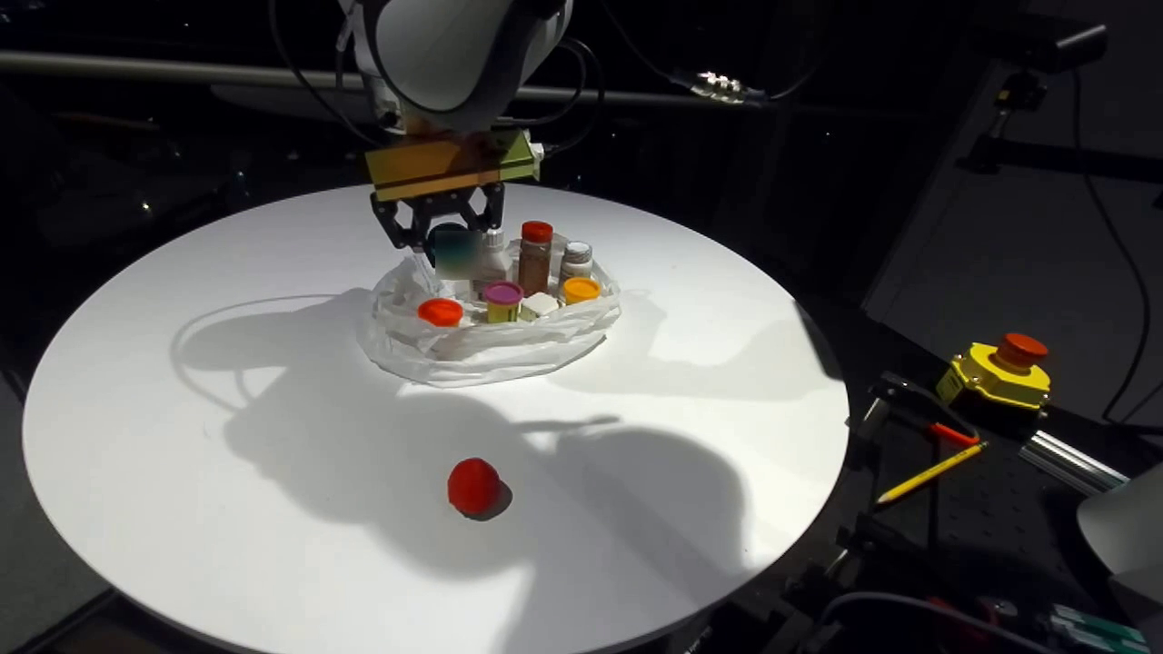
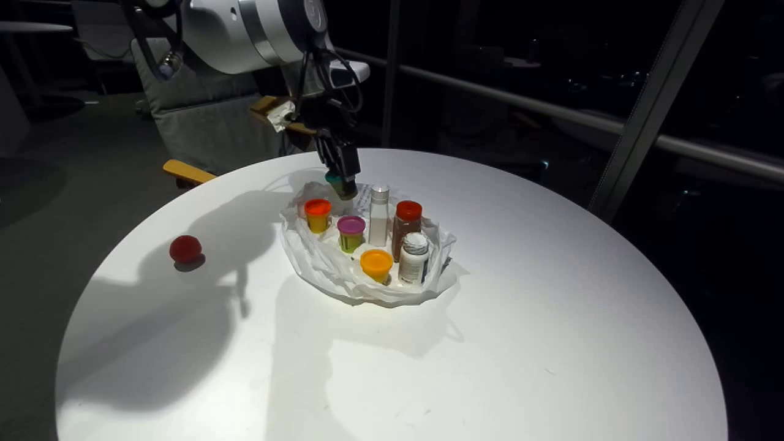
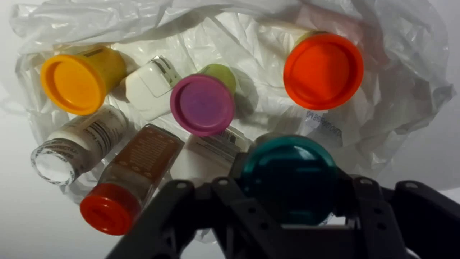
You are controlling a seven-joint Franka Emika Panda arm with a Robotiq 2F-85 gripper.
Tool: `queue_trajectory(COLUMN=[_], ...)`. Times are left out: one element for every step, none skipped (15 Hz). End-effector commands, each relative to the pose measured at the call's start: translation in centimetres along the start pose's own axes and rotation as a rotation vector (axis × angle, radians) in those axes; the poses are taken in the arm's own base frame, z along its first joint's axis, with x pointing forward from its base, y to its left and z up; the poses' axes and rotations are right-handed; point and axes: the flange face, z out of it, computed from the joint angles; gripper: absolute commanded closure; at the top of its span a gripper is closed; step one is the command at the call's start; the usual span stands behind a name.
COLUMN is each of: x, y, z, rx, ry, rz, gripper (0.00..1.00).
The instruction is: Pick up the objects on the table and put them on the plastic
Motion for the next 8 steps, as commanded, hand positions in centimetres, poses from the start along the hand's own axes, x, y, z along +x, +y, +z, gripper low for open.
queue_trajectory(x=[0.9,1.2,1.5,1.7,1.8,2.0,2.1,2.1], y=[0.8,1.0,1.3,1.5,1.6,1.7,1.7,1.6], z=[-0.1,0.1,0.3,0.3,0.3,0.2,0.1,-0.3], rx=[0.025,0.029,0.031,0.042,0.056,0.076,0.088,0.106], ry=[0.002,-0.002,-0.003,-0.005,-0.007,-0.008,-0.007,-0.005], rz=[0.019,0.025,0.032,0.038,0.039,0.039,0.04,0.036], gripper=[0.77,0.77,0.77,0.32,0.27,0.22,0.14,0.06])
